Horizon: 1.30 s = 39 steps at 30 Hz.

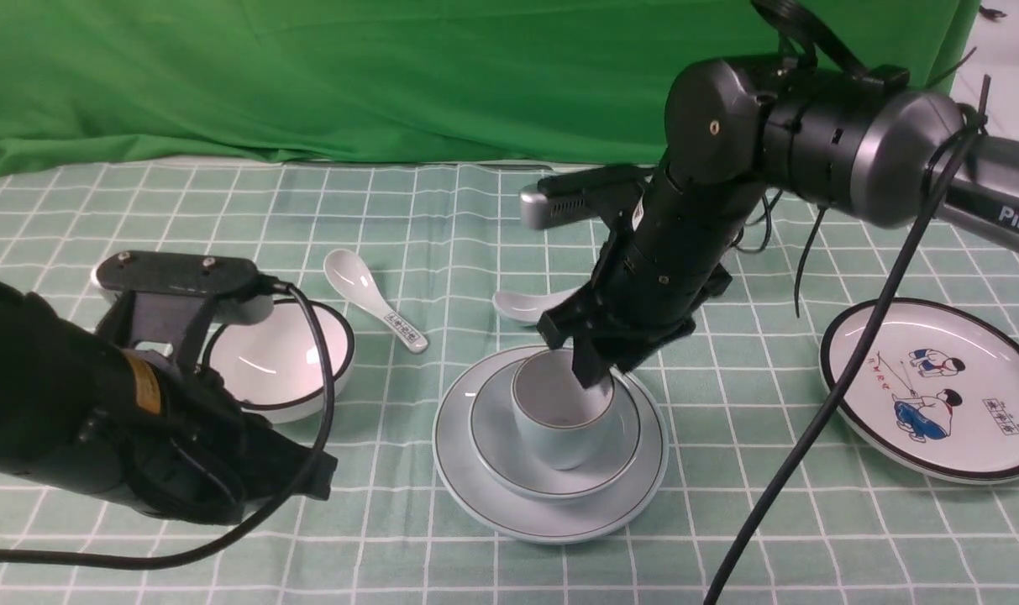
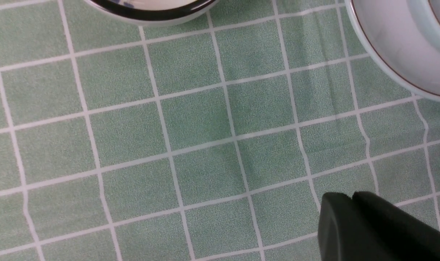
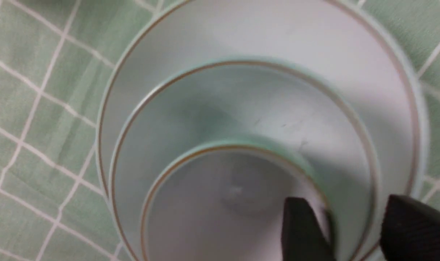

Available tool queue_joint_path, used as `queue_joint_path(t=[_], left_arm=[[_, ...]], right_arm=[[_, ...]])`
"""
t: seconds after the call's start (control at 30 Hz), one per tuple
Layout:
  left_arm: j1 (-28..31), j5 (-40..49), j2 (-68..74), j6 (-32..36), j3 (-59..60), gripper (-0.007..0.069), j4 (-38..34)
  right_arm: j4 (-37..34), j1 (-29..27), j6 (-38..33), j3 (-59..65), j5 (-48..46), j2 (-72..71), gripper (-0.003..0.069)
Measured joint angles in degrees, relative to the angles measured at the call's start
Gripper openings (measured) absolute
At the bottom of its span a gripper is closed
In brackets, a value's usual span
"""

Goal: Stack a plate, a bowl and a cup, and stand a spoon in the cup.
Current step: Use the right arm to put the blue teacup into the blue rice bowl in the middle, then use the left arm to grab a blue soup spoon

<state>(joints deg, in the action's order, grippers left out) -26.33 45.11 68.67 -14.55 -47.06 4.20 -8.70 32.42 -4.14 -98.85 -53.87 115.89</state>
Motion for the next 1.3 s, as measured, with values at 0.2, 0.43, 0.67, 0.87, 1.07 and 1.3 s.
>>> queue_joint_path(t=[0.2,0.43,0.67,0.87,1.07,1.3], left_arm=[[0.0,0.6,0.0,0.0,0.0,0.0010,0.0],[0.0,0.8,0.0,0.0,0.0,0.0010,-0.5],[0.0,0.8,0.0,-0.2,0.0,0.0010,-0.4],[0.0,0.6,0.0,-0.2,0.0,0.0010,-0.4],[0.4,3.2,1.2,-0.2,-4.1,0.0010,1.1],[4.2,16.1,13.3,14.2,-29.6,0.0010,-4.2]], right_arm=[[2.1,-3.3,4.6,-12.2,-0.1,0.6,0.0407],[-6.5,-8.3,3.2,-21.5,0.4,10.3,0.0409],[-8.4,-8.2,-0.5,-23.3,0.1,17.0,0.0410],[-8.7,-8.2,-5.7,-23.7,2.1,17.3,0.0410],[-3.8,-8.2,-6.4,-27.6,-9.3,14.7,0.0310],[3.8,-8.3,-6.1,-28.5,-11.0,-1.7,0.0036]])
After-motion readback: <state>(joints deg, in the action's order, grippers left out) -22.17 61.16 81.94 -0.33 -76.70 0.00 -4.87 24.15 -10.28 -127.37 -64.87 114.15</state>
